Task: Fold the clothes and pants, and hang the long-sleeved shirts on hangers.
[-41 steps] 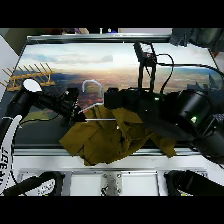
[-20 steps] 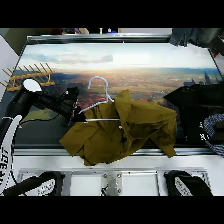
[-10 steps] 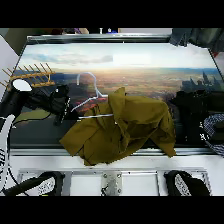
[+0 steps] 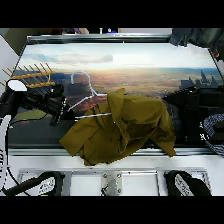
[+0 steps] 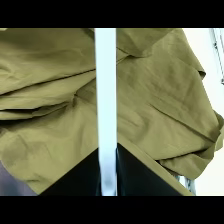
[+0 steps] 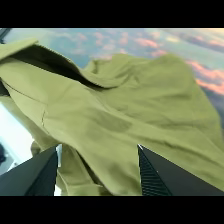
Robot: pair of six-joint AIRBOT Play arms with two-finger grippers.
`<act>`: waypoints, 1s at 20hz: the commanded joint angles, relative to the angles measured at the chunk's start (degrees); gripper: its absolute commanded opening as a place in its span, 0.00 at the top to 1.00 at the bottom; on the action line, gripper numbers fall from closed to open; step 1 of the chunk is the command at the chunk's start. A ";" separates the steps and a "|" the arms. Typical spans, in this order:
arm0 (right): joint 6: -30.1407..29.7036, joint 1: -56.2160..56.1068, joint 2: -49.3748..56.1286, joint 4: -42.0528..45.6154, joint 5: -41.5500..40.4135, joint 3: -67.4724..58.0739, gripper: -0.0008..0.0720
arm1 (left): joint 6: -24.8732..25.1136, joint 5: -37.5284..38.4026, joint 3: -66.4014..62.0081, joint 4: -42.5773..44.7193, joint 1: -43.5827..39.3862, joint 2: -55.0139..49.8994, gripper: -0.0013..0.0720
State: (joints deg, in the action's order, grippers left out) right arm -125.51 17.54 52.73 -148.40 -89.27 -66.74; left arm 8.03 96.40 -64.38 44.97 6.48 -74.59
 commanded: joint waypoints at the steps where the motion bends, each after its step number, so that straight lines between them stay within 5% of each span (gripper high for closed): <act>1: -6.75 -0.94 3.13 -4.44 -0.74 2.03 0.25 | 0.09 1.11 0.02 0.00 0.11 -0.02 0.96; 11: -10.05 -12.15 8.87 -5.14 -2.97 2.25 0.25 | 0.07 1.11 0.00 0.00 0.11 0.00 0.96; 20: -10.14 -11.45 7.82 -5.53 -3.32 2.34 0.25 | 0.00 1.16 0.02 0.00 0.11 0.00 0.96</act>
State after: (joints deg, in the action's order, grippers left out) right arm -135.66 7.03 60.73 -153.77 -90.96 -64.62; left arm 8.05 97.54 -64.36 44.93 6.55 -74.59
